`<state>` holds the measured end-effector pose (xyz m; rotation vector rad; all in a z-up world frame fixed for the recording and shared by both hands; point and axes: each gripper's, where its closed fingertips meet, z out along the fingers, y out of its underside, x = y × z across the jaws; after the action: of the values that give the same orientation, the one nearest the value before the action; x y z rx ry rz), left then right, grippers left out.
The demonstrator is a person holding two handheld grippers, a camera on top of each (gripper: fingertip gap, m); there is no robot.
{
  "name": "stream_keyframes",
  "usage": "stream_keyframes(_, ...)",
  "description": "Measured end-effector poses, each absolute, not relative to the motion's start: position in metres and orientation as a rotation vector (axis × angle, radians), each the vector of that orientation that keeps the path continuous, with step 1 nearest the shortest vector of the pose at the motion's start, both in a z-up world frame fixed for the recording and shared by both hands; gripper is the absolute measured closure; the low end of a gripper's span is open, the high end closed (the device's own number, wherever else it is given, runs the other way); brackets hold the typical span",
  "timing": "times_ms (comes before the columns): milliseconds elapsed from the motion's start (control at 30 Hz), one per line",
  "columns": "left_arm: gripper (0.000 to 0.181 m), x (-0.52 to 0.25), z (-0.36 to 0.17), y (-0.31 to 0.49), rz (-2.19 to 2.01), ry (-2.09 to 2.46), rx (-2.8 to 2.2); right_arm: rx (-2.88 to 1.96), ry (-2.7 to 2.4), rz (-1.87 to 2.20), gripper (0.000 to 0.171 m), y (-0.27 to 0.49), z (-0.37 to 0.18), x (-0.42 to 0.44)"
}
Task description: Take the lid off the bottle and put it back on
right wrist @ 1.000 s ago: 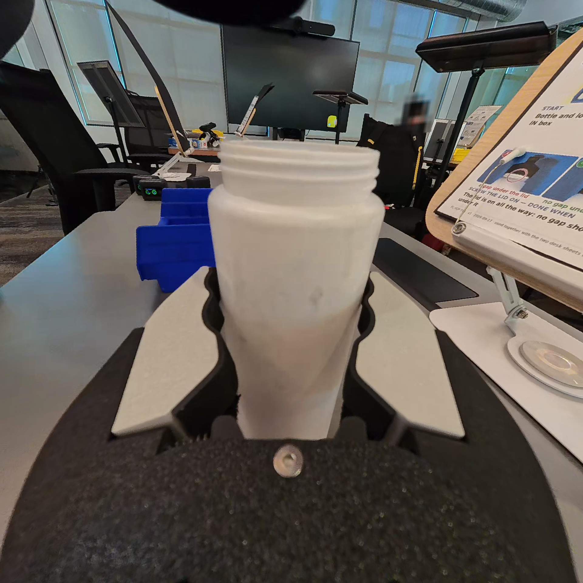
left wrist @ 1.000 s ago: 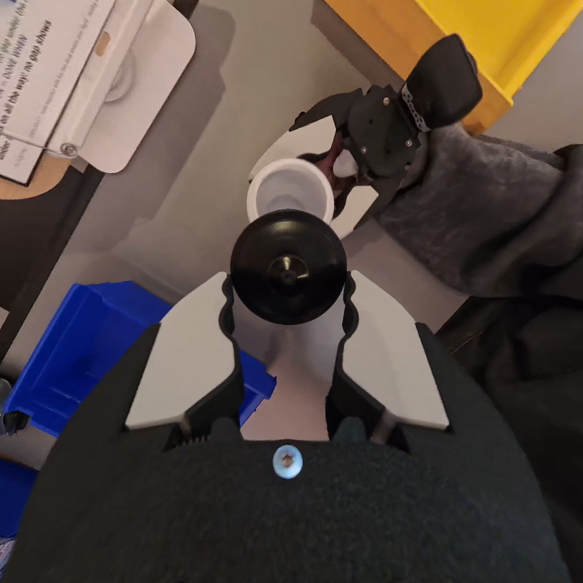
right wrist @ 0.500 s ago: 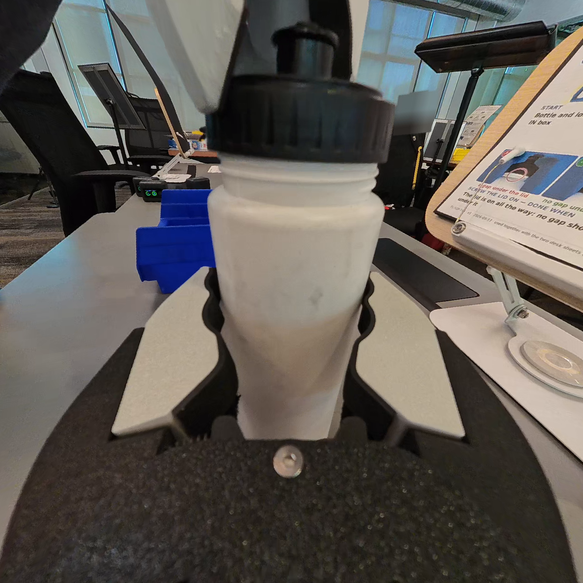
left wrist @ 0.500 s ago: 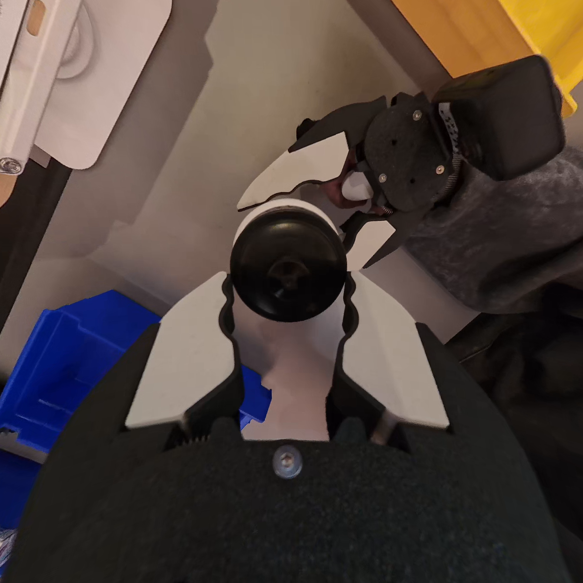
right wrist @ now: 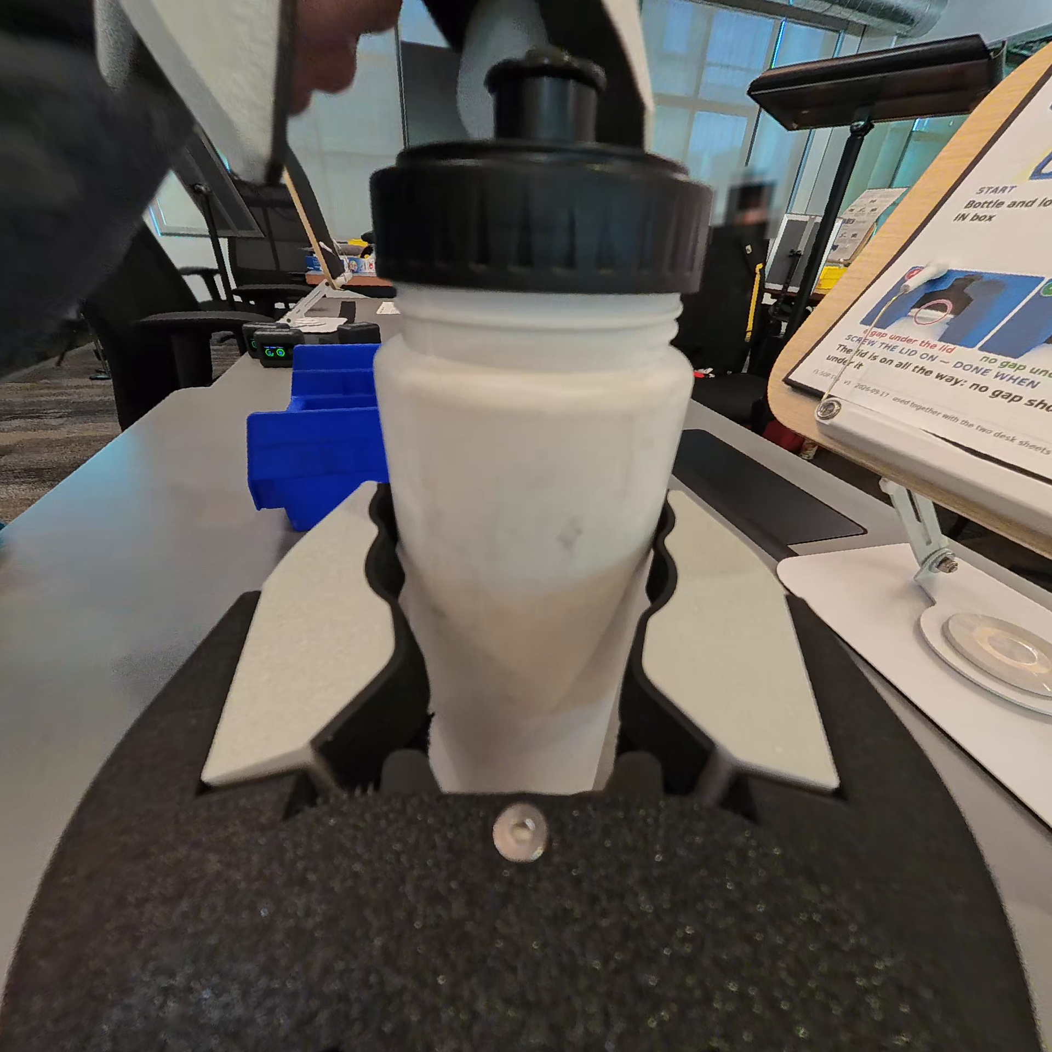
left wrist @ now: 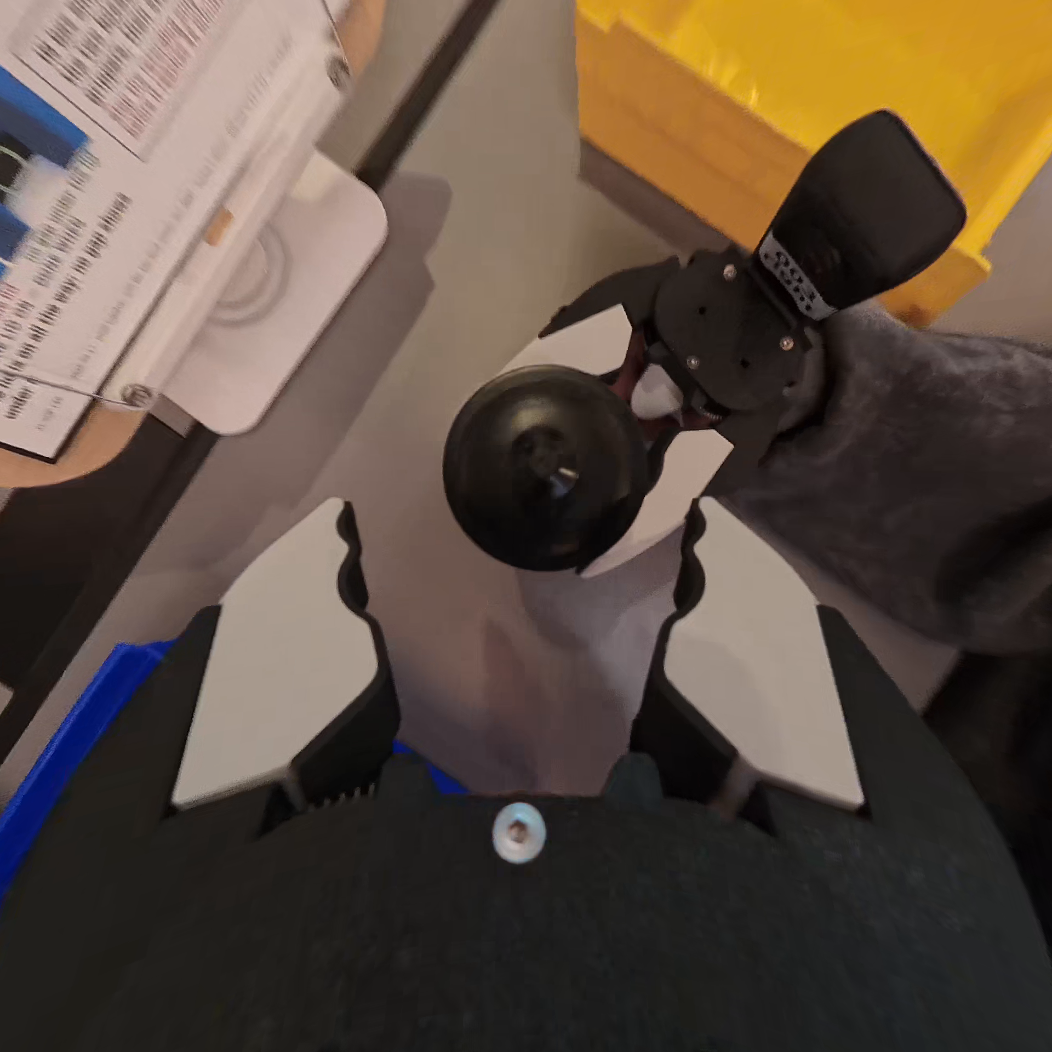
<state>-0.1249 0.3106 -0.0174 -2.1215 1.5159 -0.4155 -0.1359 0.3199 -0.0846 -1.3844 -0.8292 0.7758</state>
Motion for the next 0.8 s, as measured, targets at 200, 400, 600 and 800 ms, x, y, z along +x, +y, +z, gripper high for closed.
stream_keyframes(200,0.075,-0.142,-0.069,0.283,-0.786,1.139,-1.757,-1.395,-0.837,0.787,0.085,0.32,-0.085,-0.135)
stream_keyframes(400,0.084,-0.144,-0.112,0.293,-0.785,1.05,-1.63,-1.414,-0.845,0.795,0.085,0.321,-0.086,-0.136)
stream_keyframes(600,0.074,-0.14,-0.076,0.297,-1.019,1.055,-1.559,-1.452,-0.909,0.731,0.085,0.32,-0.098,-0.137)
stream_keyframes(800,0.066,-0.123,-0.072,0.297,-1.037,1.115,-1.512,-1.521,-0.843,0.723,0.073,0.314,-0.112,-0.133)
